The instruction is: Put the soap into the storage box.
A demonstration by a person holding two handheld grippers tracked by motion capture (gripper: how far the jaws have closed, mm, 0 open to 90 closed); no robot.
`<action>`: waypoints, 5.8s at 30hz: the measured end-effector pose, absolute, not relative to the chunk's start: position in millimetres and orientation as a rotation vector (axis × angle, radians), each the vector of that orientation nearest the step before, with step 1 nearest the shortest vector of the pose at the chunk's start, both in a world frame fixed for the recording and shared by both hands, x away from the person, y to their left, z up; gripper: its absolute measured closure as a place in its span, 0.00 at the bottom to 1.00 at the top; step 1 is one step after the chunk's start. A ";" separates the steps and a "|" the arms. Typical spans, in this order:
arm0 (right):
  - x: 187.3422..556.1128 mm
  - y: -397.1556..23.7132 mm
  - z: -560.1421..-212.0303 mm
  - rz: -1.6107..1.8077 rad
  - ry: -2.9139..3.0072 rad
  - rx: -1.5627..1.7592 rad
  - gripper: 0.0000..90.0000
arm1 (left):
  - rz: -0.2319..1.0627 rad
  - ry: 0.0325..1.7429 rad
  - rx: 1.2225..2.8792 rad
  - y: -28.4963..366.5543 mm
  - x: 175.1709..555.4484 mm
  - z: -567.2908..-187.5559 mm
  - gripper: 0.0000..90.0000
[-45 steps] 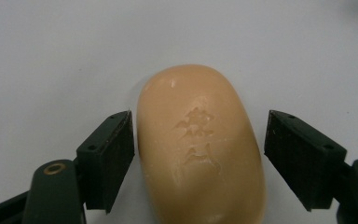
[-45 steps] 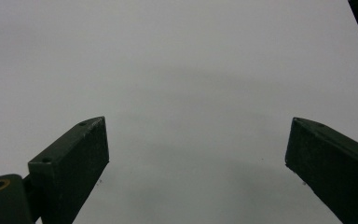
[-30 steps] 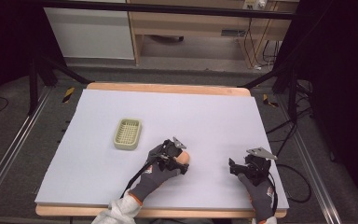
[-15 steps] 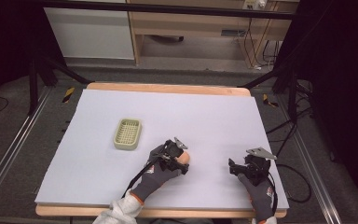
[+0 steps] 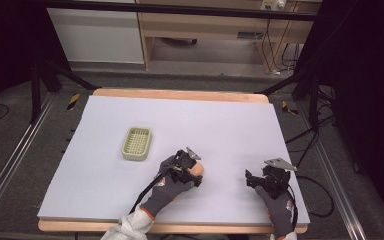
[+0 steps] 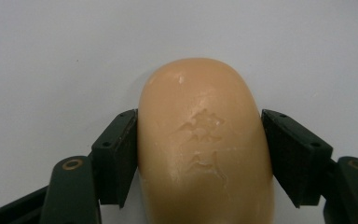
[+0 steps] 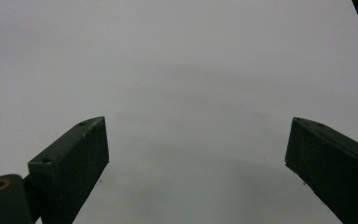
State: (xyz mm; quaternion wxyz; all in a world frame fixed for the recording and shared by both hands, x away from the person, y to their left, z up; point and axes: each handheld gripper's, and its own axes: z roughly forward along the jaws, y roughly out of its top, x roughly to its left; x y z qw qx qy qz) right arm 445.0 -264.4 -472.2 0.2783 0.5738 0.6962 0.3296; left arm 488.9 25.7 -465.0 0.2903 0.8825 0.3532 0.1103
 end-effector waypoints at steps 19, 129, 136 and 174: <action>444.4 -265.9 -471.7 0.888 1.863 1.538 0.07 | 0.318 0.901 2.331 45.2 477.7 -436.4 0.34; 445.4 -261.2 -473.7 0.871 1.877 1.532 0.07 | 0.478 1.280 2.049 198.9 553.7 -405.5 0.35; 445.7 -260.8 -473.6 0.871 1.878 1.532 0.07 | 0.483 1.300 2.042 202.8 560.4 -409.9 0.35; 446.3 -260.1 -473.9 0.867 1.883 1.517 0.07 | 0.473 1.351 2.097 200.3 575.2 -436.5 0.35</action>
